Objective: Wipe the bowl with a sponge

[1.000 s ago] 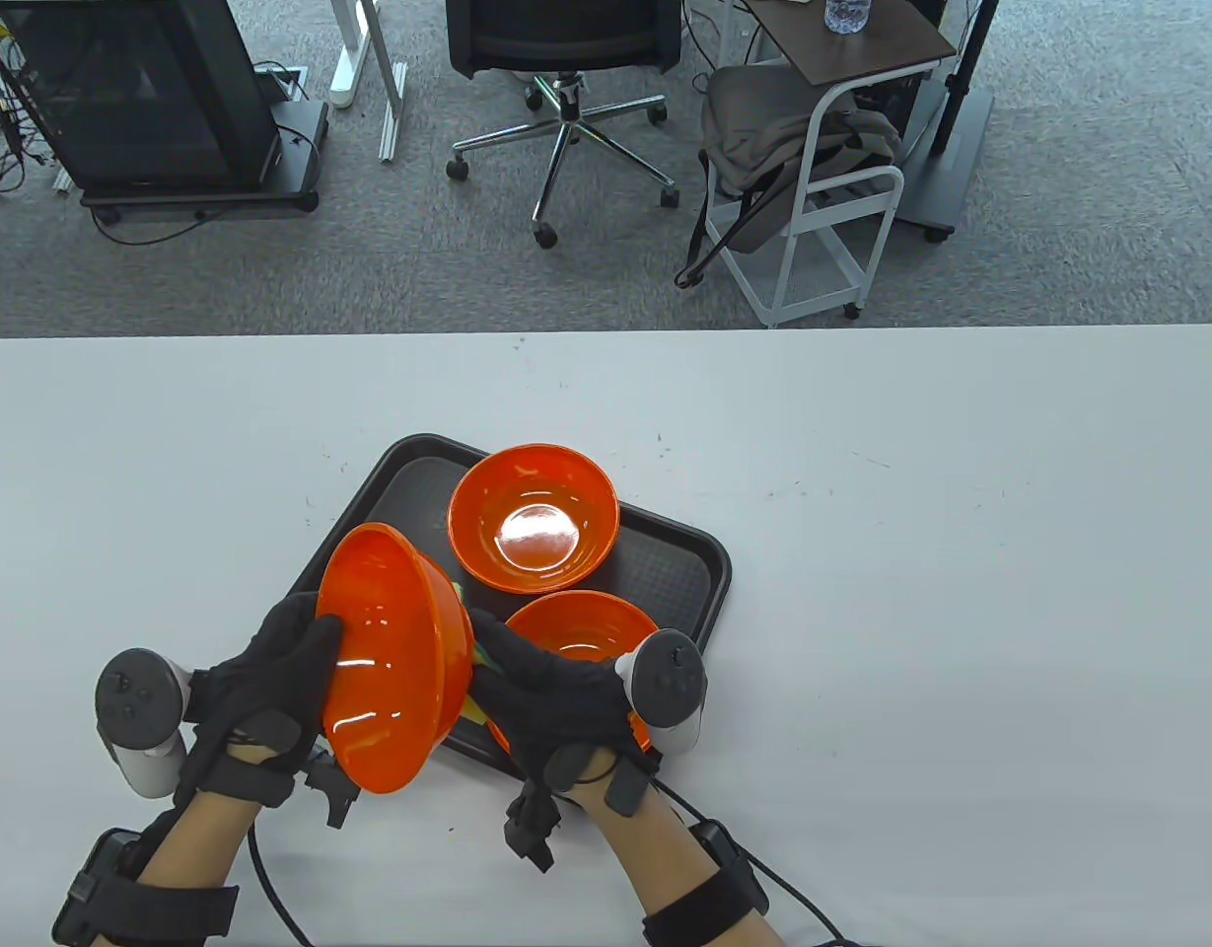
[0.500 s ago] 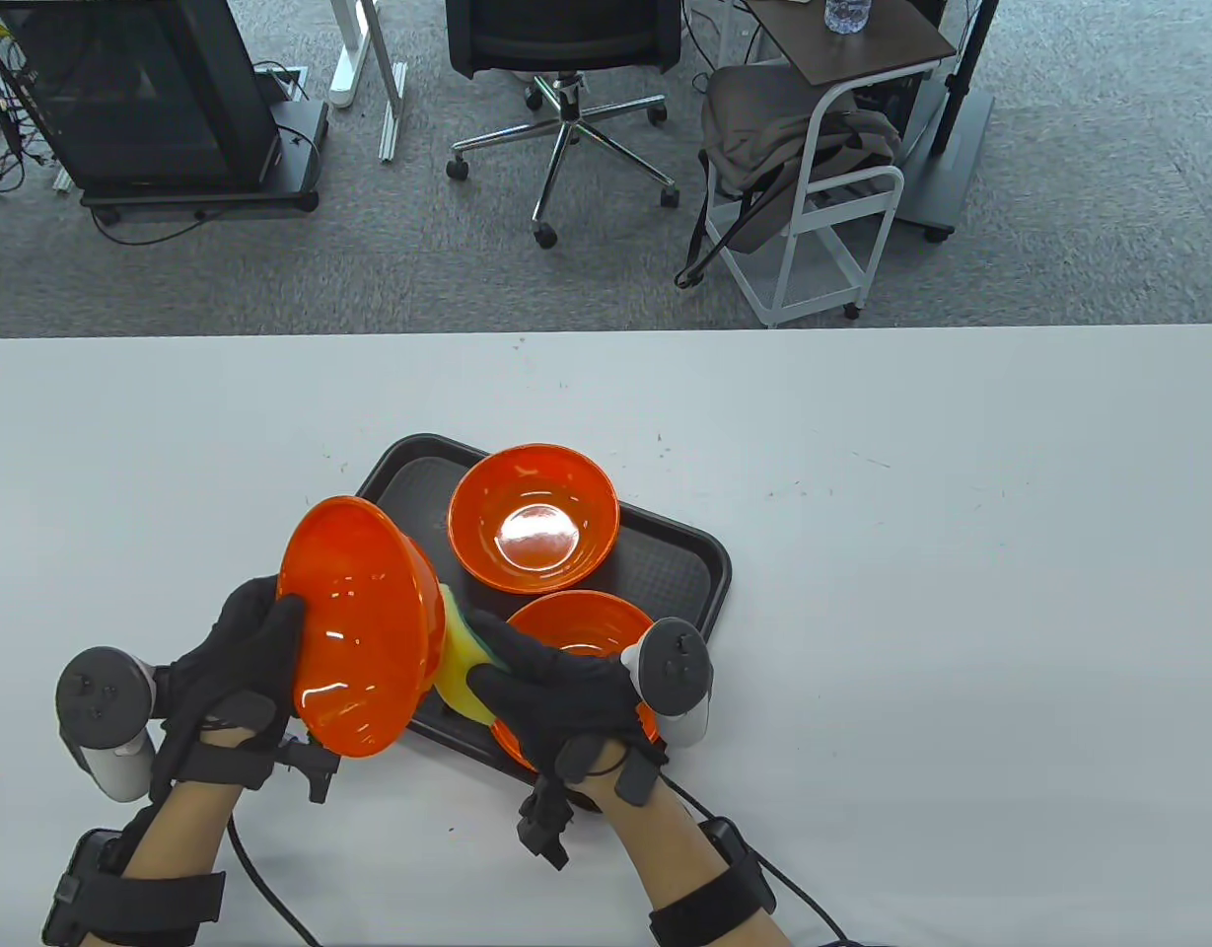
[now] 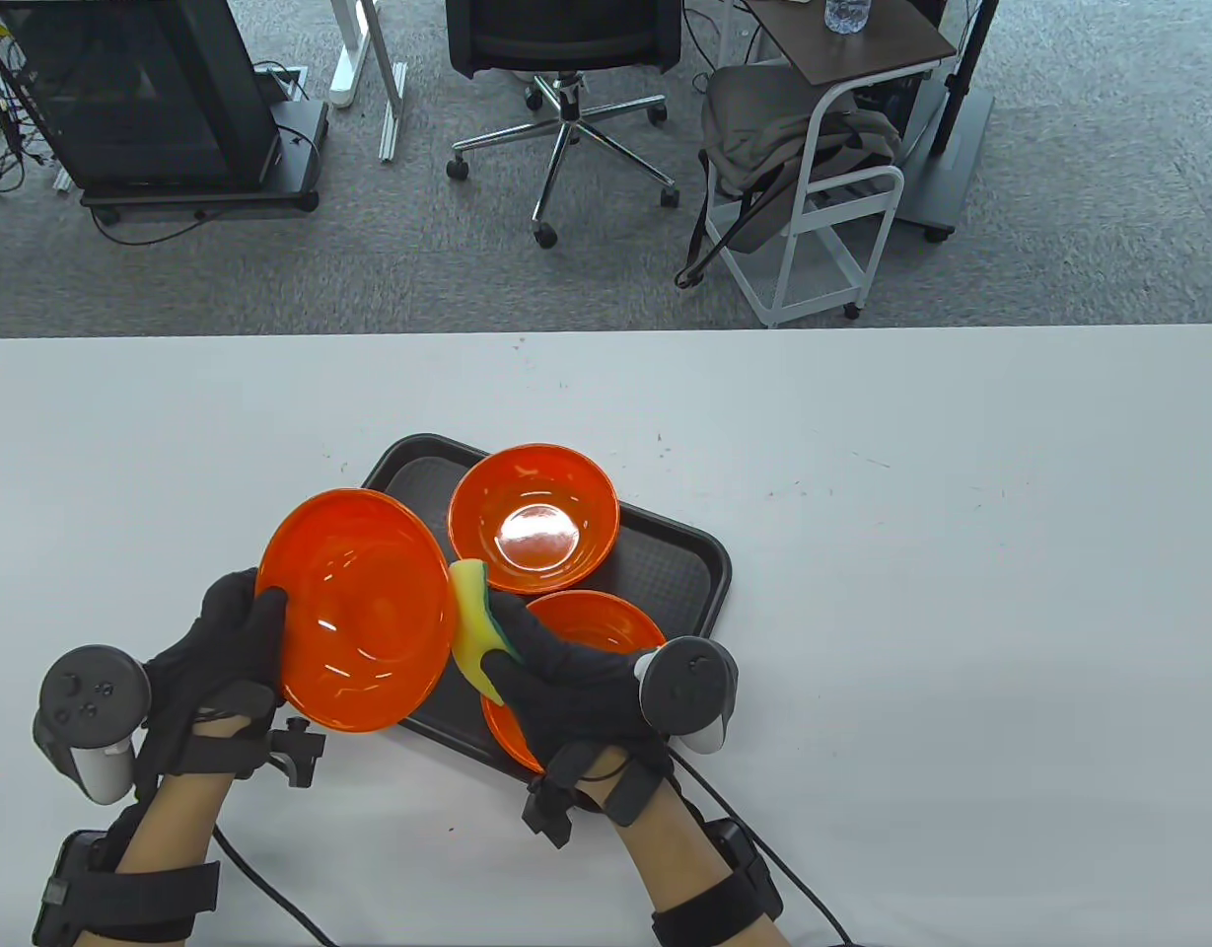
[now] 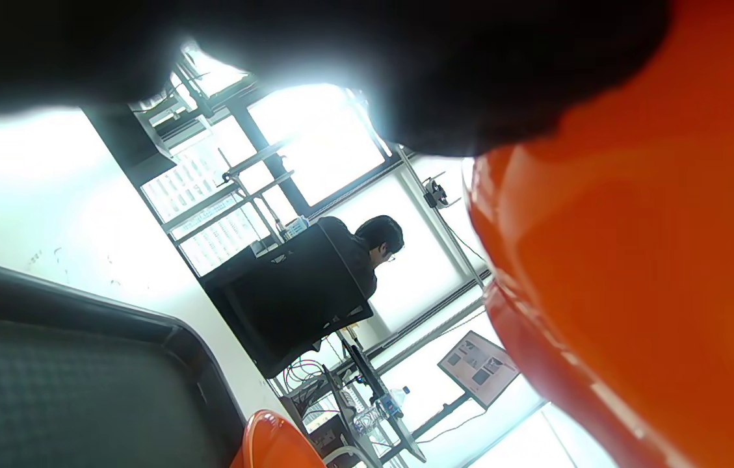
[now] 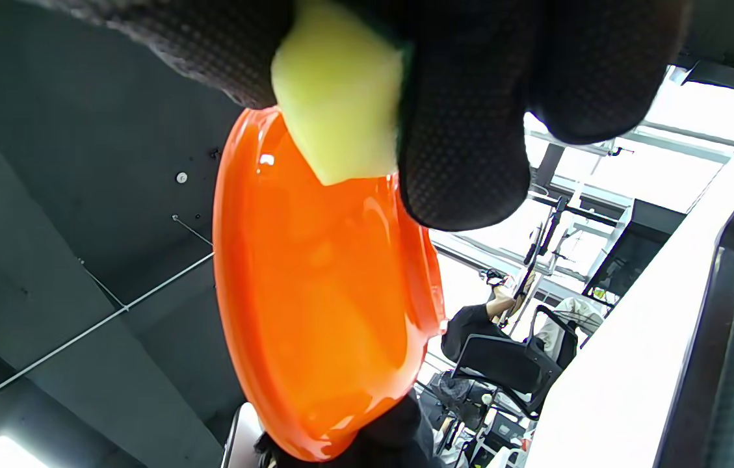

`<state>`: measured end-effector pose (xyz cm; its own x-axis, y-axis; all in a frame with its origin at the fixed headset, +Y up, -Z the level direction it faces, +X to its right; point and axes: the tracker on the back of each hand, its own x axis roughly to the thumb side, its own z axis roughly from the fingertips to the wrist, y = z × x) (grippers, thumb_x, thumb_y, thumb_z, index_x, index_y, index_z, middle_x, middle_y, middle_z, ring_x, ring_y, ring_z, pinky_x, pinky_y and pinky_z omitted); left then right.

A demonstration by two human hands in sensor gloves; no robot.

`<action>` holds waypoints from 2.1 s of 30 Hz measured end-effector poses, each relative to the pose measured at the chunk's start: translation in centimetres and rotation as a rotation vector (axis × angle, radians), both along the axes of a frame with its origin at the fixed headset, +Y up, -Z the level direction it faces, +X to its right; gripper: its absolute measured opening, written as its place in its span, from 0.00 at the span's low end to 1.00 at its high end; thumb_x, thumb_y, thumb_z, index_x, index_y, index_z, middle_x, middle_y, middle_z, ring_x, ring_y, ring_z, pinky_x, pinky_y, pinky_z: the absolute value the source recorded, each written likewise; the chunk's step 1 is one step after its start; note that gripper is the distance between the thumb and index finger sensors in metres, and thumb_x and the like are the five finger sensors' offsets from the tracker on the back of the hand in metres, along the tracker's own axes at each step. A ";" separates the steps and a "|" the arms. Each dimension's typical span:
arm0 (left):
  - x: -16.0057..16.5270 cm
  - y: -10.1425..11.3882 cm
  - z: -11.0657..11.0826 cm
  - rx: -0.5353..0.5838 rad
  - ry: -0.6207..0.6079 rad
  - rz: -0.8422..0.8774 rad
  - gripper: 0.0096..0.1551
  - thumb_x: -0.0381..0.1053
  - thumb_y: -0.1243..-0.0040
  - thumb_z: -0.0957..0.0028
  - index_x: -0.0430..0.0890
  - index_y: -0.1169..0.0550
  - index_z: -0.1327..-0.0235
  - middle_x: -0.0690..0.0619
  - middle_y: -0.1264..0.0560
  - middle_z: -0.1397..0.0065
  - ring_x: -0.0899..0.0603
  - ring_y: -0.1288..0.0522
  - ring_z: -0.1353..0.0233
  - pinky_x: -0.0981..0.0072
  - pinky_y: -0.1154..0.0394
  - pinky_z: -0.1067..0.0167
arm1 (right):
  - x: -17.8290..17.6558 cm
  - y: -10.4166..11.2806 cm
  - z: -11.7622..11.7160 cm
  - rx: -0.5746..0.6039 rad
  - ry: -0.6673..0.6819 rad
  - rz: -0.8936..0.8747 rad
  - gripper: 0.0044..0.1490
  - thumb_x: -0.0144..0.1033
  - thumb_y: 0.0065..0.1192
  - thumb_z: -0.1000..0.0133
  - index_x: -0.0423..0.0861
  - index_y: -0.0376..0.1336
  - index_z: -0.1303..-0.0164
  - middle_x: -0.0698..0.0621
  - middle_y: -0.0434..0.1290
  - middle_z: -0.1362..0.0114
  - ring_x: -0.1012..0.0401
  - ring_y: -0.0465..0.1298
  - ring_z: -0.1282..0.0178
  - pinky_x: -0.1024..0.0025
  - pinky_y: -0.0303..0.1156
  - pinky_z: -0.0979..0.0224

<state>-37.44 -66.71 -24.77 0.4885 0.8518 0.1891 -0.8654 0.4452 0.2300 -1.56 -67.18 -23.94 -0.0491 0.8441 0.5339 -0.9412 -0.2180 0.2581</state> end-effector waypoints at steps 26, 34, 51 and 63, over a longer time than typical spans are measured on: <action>-9.9 -4.4 -0.6 -0.165 0.525 0.224 0.33 0.58 0.40 0.45 0.38 0.32 0.35 0.52 0.16 0.69 0.52 0.16 0.80 0.59 0.16 0.73 | 2.5 -0.3 -1.2 -0.013 -0.041 0.045 0.33 0.42 0.61 0.37 0.36 0.55 0.31 0.32 0.74 0.35 0.48 0.85 0.49 0.42 0.74 0.42; -11.0 -6.0 -0.5 -0.237 0.590 0.296 0.36 0.57 0.41 0.44 0.38 0.37 0.32 0.49 0.17 0.64 0.49 0.15 0.74 0.56 0.16 0.68 | 2.5 -0.4 -1.2 -0.012 -0.030 0.070 0.33 0.42 0.61 0.37 0.37 0.55 0.30 0.32 0.74 0.35 0.47 0.85 0.49 0.42 0.74 0.42; -11.2 -11.0 -0.7 -0.478 0.630 0.310 0.38 0.55 0.41 0.44 0.36 0.41 0.31 0.45 0.18 0.58 0.47 0.15 0.70 0.53 0.17 0.64 | 2.3 -0.5 -1.2 -0.030 -0.015 0.077 0.33 0.42 0.60 0.37 0.37 0.55 0.30 0.33 0.74 0.34 0.47 0.84 0.48 0.42 0.74 0.42; -11.3 -12.1 -0.5 -0.543 0.638 0.348 0.38 0.54 0.42 0.44 0.35 0.40 0.31 0.46 0.18 0.57 0.48 0.14 0.69 0.54 0.16 0.64 | 2.4 -0.5 -1.2 -0.037 -0.012 0.073 0.33 0.42 0.60 0.37 0.37 0.54 0.30 0.33 0.74 0.34 0.47 0.84 0.48 0.42 0.74 0.42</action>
<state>-48.74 -78.85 -25.28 0.0608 0.8640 -0.4998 -0.7515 0.3692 0.5468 0.86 -67.66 -25.14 -0.1180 0.8574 0.5010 -0.9262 -0.2769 0.2557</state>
